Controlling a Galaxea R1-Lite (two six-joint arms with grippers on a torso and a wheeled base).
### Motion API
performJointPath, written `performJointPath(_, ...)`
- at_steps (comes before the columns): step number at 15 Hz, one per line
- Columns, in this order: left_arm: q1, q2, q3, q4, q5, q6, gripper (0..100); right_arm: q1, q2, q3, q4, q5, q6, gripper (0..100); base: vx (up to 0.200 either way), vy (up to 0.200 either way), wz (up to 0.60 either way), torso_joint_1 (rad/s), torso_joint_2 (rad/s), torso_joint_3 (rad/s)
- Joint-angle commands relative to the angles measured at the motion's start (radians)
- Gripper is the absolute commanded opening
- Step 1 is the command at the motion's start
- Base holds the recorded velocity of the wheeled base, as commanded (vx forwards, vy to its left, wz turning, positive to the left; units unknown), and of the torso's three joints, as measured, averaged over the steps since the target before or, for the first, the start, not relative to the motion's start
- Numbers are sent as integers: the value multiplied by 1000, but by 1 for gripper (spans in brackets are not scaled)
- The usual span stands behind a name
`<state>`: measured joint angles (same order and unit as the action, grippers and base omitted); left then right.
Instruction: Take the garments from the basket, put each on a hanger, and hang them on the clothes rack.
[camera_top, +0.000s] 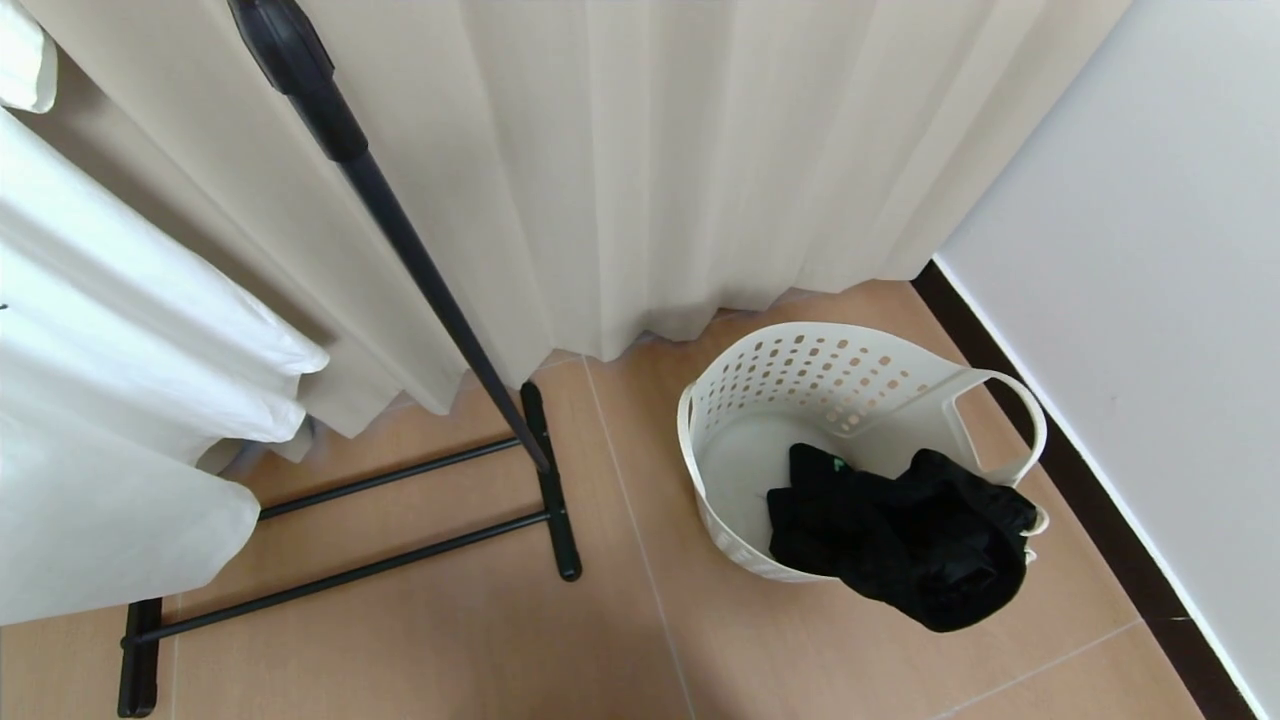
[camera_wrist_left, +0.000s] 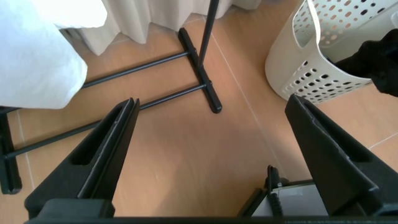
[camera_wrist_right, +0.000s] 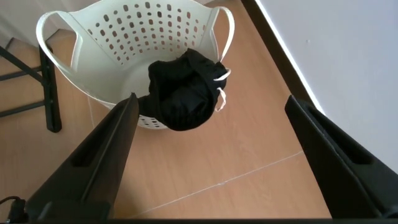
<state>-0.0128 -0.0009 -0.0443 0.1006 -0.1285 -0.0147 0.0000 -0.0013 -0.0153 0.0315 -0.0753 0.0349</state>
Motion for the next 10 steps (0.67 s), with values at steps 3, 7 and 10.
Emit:
performJointPath(3, 0, 1, 0, -1, 0, 1, 100, 9, 67, -20, 13, 6, -73, 100, 0, 0, 0, -10, 150, 132)
performJointPath(7, 0, 1, 0, -1, 0, 1, 100, 117, 544, -238, 1, 54, -142, 100, 0, 0, 0, 0, 0, 0)
performJointPath(10, 0, 1, 0, -1, 0, -1, 100, 130, 965, -394, -2, 40, -530, 100, 0, 0, 0, 0, 0, 0)
